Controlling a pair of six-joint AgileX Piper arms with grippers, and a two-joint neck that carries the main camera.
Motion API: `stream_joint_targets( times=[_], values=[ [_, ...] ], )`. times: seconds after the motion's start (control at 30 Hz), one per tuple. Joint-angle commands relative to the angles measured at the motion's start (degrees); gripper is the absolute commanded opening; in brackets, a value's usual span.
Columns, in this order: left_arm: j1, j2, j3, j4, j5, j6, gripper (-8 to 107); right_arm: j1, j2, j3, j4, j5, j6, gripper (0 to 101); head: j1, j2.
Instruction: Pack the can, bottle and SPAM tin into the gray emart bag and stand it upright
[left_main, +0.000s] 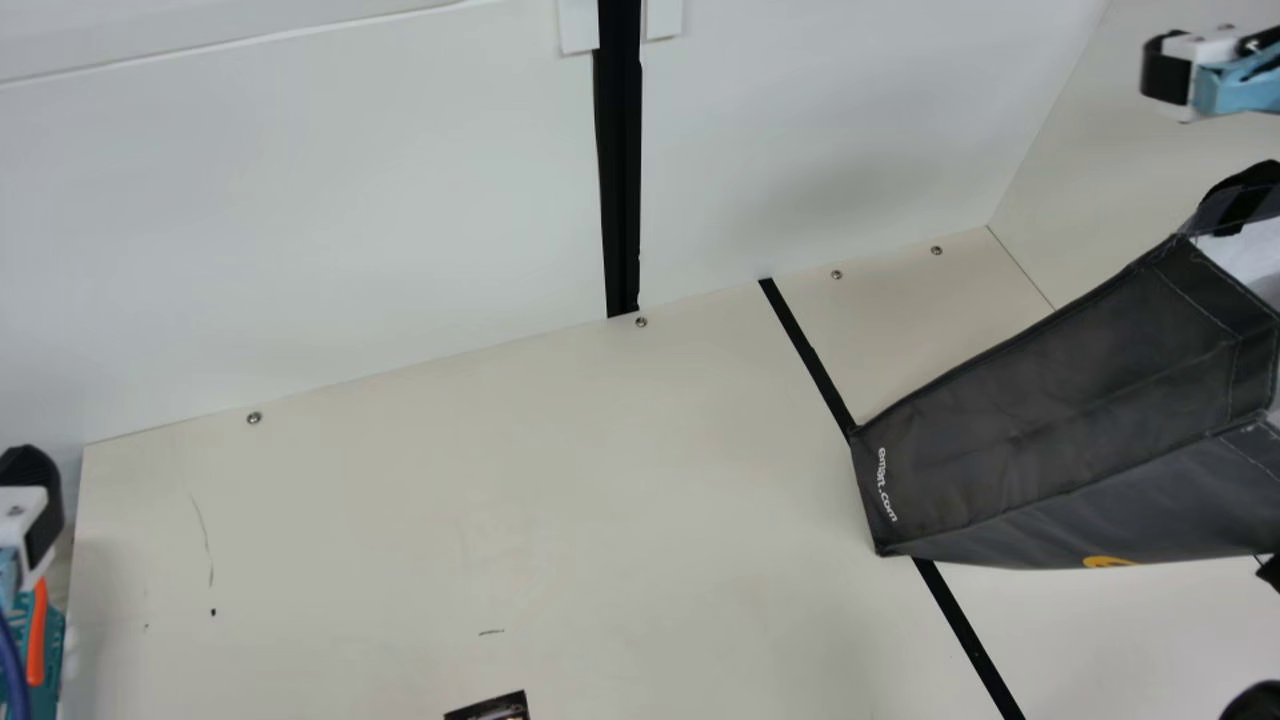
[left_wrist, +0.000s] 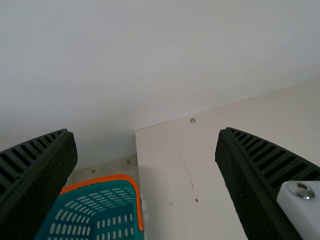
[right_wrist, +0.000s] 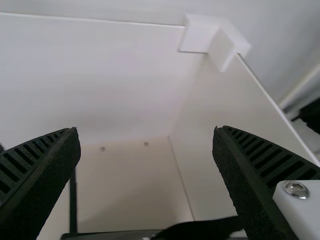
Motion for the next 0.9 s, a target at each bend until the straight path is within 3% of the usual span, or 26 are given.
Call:
stream_joint_targets(
  times=[0.0, 0.43, 0.87],
  values=[
    [0.0, 0.0, 0.0, 0.0, 0.0, 0.0, 90, 1.5, -0.4, 0.5, 1.0, -0.1, 0.2, 95, -1.3, 0.0],
    [0.0, 0.0, 0.0, 0.0, 0.0, 0.0, 90, 9.2, -3.4, 5.3, 8.5, -0.1, 3.1, 95, -1.3, 0.0],
    [0.0, 0.0, 0.0, 0.0, 0.0, 0.0, 90, 12.0, -7.4, 11.8, 18.1, -0.1, 5.9, 95, -1.3, 0.0]
  ],
)
